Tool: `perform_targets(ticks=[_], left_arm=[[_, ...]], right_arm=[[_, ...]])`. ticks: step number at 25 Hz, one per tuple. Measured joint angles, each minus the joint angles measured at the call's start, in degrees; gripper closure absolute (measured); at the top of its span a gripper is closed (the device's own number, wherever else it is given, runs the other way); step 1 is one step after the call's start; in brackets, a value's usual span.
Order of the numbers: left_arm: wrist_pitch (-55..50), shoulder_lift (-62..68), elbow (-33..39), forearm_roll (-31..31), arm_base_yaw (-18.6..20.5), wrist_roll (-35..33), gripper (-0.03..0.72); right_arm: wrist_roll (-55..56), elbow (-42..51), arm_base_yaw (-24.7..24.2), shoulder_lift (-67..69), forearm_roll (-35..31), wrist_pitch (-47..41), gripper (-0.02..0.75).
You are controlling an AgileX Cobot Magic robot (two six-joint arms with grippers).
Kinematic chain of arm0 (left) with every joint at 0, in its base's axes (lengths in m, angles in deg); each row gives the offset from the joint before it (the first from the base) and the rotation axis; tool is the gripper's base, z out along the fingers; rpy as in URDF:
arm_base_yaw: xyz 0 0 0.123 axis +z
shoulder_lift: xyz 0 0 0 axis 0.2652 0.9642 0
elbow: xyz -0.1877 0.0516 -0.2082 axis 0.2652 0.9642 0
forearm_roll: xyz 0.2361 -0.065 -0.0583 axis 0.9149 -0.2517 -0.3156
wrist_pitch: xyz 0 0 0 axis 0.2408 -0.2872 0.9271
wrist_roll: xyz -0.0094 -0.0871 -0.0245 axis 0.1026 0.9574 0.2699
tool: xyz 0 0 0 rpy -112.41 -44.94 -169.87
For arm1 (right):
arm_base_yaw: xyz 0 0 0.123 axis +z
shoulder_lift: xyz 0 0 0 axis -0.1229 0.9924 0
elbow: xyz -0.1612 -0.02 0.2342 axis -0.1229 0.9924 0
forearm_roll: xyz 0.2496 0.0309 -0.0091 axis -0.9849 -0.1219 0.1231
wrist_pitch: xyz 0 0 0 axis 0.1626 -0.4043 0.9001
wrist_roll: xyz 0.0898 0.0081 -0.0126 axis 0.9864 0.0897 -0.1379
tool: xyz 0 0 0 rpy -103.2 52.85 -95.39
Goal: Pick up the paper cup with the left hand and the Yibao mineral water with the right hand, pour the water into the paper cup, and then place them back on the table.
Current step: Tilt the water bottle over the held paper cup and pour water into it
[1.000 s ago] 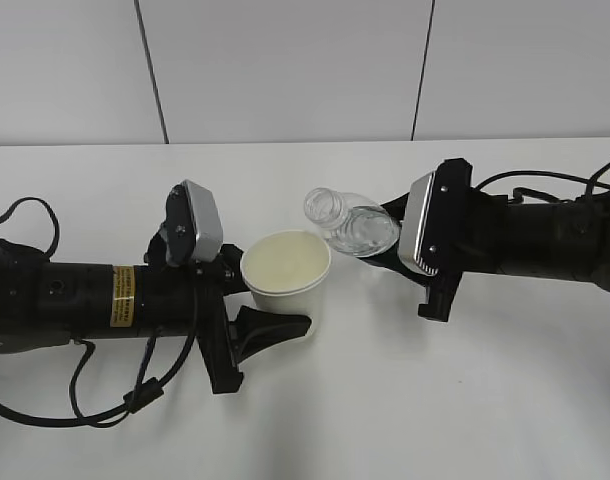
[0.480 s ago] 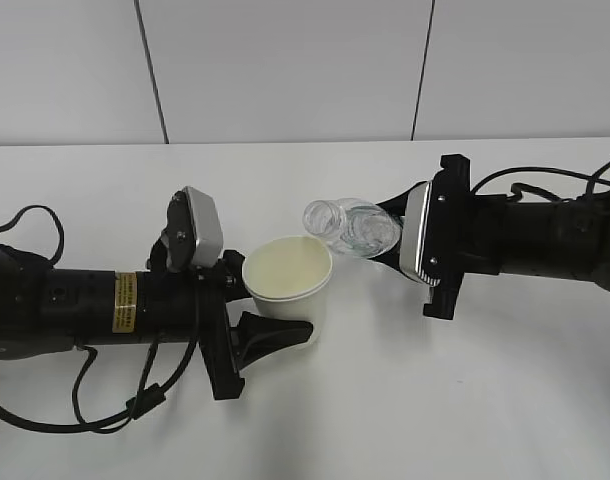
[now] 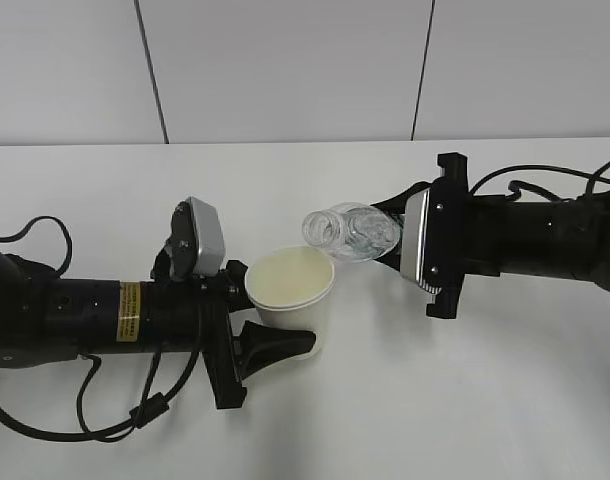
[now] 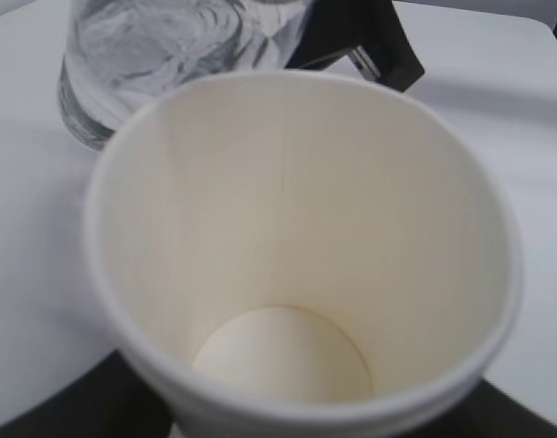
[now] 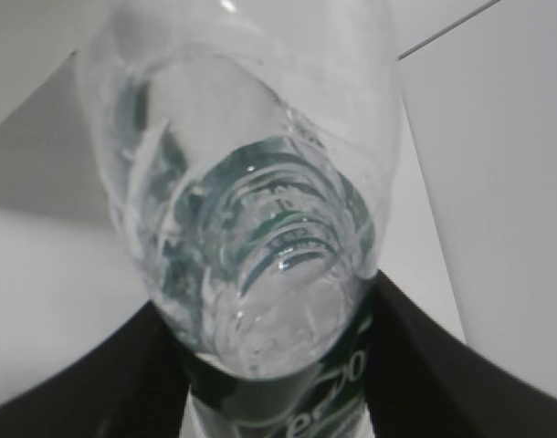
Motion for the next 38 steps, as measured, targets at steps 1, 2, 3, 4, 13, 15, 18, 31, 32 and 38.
perform_targets(ticks=[1, 2, 3, 4, 13, 15, 18, 31, 32, 38], left_arm=[[0.0, 0.34, -0.05, -0.11, -0.21, 0.0, 0.256], [0.0, 0.71, -0.16, -0.11, -0.58, -0.24, 0.256], [0.08, 1.04, -0.22, -0.11, -1.05, -0.6, 0.256], [0.08, 1.18, -0.34, -0.11, -1.49, -0.82, 0.256], [-2.16, 1.38, -1.24, -0.39, -2.88, -1.42, 0.256], [-2.41, 1.44, -1.24, -0.72, -2.88, -1.42, 0.256], [-2.56, 1.44, -1.24, -1.75, -2.88, -1.42, 0.256], [-3.18, 1.44, -1.24, -2.58, -2.88, -1.46, 0.257], [-3.18, 1.44, -1.24, -2.58, -2.88, -1.46, 0.257], [-3.18, 1.44, -1.24, -2.58, -2.88, -1.46, 0.257]], right_arm=[[-0.11, 0.0, 0.0, 0.0, -0.27, 0.0, 0.356], [-0.25, 0.0, 0.0, 0.0, -0.55, 0.0, 0.356], [-0.71, 0.0, 0.0, 0.0, -0.79, 0.0, 0.356], [-1.27, 0.0, 0.0, 0.0, -0.93, 0.0, 0.356], [-4.65, 0.0, 0.0, 0.0, -1.12, 0.0, 0.356], [-5.43, 0.0, 0.0, 0.0, -1.12, 0.0, 0.356], [-7.31, 0.0, 0.0, 0.0, -1.12, 0.0, 0.356], [-17.2, 0.0, 0.0, 0.0, -4.41, 0.0, 0.357], [-18.09, 0.0, 0.0, 0.0, -4.67, 0.0, 0.357], [-23.55, 0.0, 0.0, 0.0, -6.64, 0.0, 0.357]])
